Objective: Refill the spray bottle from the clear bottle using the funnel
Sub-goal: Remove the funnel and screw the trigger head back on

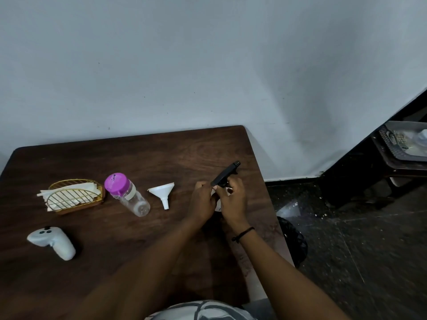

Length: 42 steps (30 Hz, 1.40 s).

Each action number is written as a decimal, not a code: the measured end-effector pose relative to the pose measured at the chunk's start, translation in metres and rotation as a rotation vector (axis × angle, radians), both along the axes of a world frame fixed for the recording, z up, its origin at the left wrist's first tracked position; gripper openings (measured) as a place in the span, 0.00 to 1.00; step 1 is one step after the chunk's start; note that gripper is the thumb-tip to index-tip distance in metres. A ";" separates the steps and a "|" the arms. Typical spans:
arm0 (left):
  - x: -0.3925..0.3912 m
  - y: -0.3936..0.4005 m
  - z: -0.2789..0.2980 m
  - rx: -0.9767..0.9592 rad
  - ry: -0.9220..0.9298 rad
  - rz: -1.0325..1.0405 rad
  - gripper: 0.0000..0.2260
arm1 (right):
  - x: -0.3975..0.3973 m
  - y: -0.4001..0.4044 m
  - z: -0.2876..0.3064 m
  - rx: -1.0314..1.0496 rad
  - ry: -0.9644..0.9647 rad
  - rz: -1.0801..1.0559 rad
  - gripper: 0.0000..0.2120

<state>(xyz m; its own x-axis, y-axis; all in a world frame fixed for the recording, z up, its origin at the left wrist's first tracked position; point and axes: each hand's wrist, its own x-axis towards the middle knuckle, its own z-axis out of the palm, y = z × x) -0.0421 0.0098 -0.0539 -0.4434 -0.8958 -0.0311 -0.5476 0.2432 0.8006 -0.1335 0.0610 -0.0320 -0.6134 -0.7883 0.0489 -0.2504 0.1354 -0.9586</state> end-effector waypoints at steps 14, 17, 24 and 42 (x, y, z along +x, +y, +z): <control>-0.003 0.007 -0.001 -0.083 -0.036 0.070 0.08 | 0.006 0.008 -0.003 -0.016 -0.203 -0.109 0.31; -0.001 0.008 -0.002 -0.025 0.004 -0.006 0.13 | 0.002 0.002 0.002 -0.018 -0.099 -0.047 0.44; 0.009 0.001 0.007 0.068 0.077 -0.105 0.10 | -0.002 -0.012 -0.010 0.054 -0.107 -0.013 0.44; 0.043 -0.001 0.023 0.184 0.164 0.127 0.19 | 0.004 -0.027 0.002 -0.091 -0.065 -0.170 0.13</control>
